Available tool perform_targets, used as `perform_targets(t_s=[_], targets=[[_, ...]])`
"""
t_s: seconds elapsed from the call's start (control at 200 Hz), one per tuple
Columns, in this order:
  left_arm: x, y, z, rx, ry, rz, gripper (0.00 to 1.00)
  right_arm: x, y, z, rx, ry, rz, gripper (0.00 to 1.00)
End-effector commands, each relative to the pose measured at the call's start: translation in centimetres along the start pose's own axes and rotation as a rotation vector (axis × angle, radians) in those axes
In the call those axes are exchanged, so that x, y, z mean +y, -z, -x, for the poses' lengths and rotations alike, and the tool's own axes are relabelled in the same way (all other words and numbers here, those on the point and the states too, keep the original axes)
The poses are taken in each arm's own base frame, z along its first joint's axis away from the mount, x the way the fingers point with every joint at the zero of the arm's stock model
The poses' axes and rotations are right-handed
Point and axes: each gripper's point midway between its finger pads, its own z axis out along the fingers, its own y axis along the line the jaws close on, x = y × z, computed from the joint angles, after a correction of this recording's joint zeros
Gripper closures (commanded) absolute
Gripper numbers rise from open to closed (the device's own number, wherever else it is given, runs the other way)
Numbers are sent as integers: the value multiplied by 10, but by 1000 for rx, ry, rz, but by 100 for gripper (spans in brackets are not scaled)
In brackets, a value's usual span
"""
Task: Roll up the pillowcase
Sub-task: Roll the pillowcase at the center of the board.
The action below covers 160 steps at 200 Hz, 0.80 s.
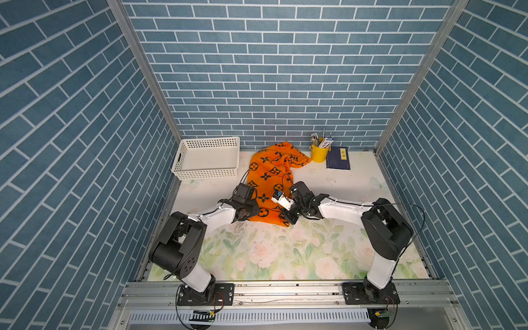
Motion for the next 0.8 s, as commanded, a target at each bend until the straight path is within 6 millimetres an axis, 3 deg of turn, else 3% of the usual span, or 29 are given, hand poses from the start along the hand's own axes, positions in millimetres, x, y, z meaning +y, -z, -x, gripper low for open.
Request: perform_targets(t_s=[0.0, 0.195, 0.305, 0.41, 0.485, 0.58, 0.655, 0.795], targets=[[17, -5, -3, 14, 6, 64, 68, -33, -7, -9, 37, -38, -97, 78], [20, -9, -4, 20, 10, 74, 68, -45, -18, -15, 61, -42, -126, 67], [20, -11, -4, 29, 15, 81, 68, -47, 17, 17, -102, 33, -236, 48], [19, -13, -4, 41, 22, 84, 68, -29, 52, 43, -246, 248, -369, 42], [18, -15, -3, 46, 26, 83, 68, -10, 64, 53, -294, 391, -435, 41], [18, -17, -5, 59, 36, 82, 68, 22, 59, 53, -314, 578, -456, 41], [18, -18, -5, 65, 44, 78, 68, 44, 43, 44, -301, 729, -449, 41], [18, -20, -5, 77, 55, 73, 68, 58, 14, 37, -260, 893, -480, 41]])
